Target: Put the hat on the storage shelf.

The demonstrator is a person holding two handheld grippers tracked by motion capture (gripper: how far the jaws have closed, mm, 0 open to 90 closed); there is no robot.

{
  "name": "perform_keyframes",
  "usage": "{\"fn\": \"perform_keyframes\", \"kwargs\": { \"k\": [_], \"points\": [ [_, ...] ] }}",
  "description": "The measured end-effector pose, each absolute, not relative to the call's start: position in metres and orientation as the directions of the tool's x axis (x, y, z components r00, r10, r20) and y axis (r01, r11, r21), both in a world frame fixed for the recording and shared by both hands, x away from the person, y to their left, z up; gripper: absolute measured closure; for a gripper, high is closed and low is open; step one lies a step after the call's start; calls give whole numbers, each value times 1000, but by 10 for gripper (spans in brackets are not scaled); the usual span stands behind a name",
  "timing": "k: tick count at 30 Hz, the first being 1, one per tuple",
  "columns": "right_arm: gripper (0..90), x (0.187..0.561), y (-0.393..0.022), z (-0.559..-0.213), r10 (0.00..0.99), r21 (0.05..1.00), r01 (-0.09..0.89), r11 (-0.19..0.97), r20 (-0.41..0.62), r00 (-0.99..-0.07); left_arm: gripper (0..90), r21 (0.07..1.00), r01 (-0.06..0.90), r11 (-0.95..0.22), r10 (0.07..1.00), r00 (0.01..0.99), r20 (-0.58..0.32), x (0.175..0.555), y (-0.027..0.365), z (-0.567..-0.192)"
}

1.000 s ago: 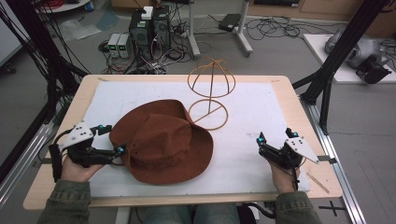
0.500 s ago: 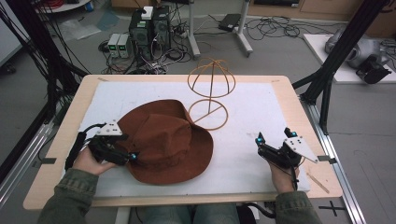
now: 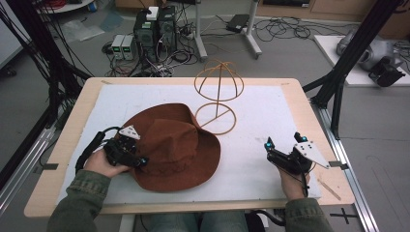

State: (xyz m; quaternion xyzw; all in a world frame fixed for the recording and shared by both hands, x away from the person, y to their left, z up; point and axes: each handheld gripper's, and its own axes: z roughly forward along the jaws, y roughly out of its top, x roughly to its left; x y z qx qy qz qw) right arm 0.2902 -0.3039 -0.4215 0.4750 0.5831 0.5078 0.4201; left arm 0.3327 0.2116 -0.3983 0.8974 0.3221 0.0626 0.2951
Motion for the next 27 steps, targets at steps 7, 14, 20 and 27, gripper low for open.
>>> {"fn": "perform_keyframes", "kwargs": {
  "k": [7,14,20,27],
  "points": [
    [33,290,-304,-421,981,991,128,35,-9,-194,883,604,435,-667,565,825,29,324,206,-399],
    [33,290,-304,-422,981,991,129,40,-15,-194,887,653,398,-644,548,836,32,316,213,-397],
    [33,290,-304,-422,981,990,131,44,-18,-194,887,698,383,-605,565,824,37,312,220,-394],
    [33,290,-304,-422,981,990,134,42,-16,-193,887,781,378,-498,587,809,-17,308,236,-391]
  ]
}}
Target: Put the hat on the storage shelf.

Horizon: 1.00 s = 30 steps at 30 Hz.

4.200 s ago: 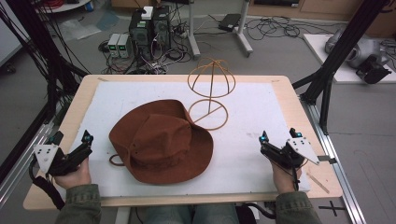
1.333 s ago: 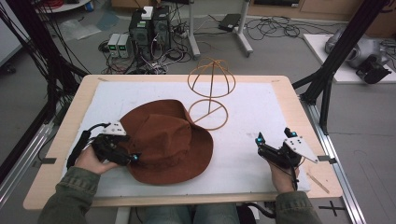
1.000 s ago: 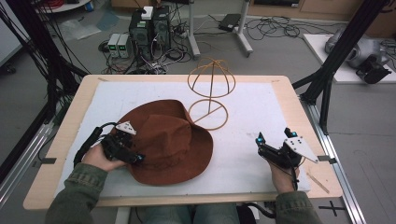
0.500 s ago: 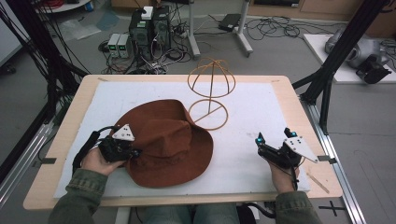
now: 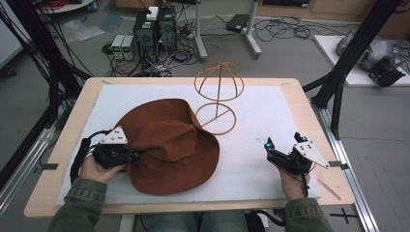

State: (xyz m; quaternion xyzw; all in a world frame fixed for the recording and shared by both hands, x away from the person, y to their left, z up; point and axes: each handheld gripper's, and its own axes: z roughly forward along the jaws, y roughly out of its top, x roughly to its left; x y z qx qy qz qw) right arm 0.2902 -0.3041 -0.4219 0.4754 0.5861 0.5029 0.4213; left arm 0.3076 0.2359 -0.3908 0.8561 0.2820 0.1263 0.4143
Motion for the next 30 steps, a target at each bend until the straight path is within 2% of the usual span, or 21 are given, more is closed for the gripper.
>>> {"fn": "perform_keyframes", "kwargs": {
  "k": [14,22,30],
  "points": [
    [33,291,-303,-422,981,990,132,45,-19,-194,885,894,323,-311,599,797,-79,295,262,-383],
    [33,290,-304,-421,982,992,122,44,-21,-188,885,945,246,-215,621,781,-62,290,267,-369],
    [33,290,-304,-421,982,991,121,47,-24,-189,885,983,166,-74,636,767,-82,287,271,-357]
  ]
}}
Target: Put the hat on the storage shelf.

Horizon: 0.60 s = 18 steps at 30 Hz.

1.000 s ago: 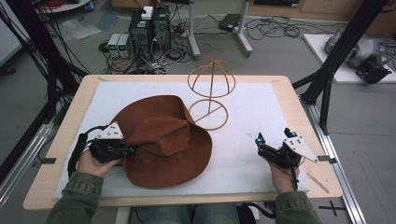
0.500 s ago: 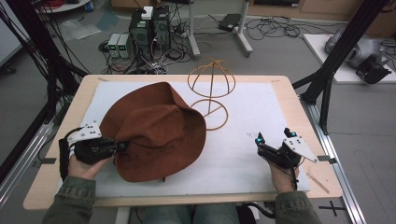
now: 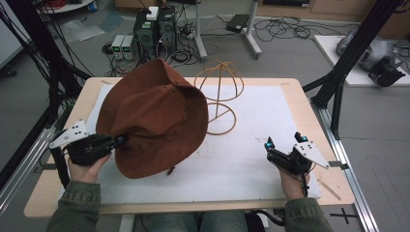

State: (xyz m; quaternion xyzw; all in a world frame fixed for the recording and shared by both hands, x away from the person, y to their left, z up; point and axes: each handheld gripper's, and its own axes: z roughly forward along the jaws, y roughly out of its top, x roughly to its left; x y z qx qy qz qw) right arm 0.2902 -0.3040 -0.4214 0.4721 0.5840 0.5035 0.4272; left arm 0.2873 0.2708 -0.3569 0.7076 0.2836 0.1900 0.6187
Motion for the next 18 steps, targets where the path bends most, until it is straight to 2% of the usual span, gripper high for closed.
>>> {"fn": "perform_keyframes", "kwargs": {
  "k": [11,18],
  "points": [
    [33,291,-303,-422,982,992,121,42,-18,-190,884,997,39,67,685,724,-74,293,265,-332],
    [33,290,-304,-421,981,992,122,39,-15,-193,884,998,-3,58,703,710,-39,304,257,-312]
  ]
}}
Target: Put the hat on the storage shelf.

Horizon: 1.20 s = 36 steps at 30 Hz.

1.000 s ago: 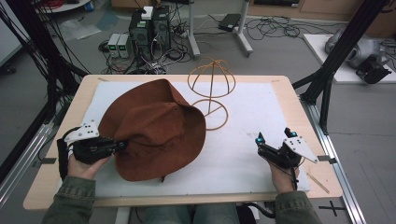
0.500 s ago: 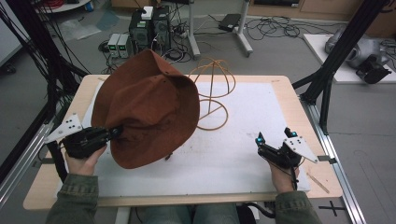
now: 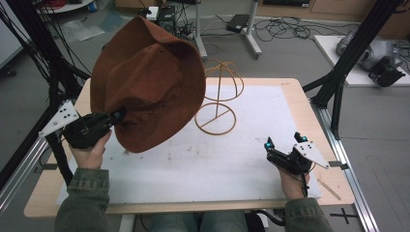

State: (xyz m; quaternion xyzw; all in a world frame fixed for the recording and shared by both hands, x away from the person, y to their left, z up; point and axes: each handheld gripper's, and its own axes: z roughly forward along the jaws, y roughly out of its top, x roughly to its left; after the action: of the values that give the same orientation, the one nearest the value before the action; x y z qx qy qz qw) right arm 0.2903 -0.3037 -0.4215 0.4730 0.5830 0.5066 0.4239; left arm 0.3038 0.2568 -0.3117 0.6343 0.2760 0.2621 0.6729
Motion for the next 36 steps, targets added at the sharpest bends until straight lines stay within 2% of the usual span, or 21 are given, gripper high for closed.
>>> {"fn": "perform_keyframes", "kwargs": {
  "k": [6,17,30,36],
  "points": [
    [33,291,-304,-422,981,992,122,36,-12,-196,883,995,-37,90,702,711,-37,315,249,-296],
    [34,292,-303,-422,981,992,122,39,-14,-194,882,996,-75,46,699,715,21,338,221,-265],
    [49,293,-302,-422,977,991,124,45,-18,-211,881,993,10,-115,616,785,63,396,149,-248],
    [49,294,-302,-422,975,992,119,49,-22,-220,881,989,44,-141,607,793,51,419,124,-249]
  ]
}}
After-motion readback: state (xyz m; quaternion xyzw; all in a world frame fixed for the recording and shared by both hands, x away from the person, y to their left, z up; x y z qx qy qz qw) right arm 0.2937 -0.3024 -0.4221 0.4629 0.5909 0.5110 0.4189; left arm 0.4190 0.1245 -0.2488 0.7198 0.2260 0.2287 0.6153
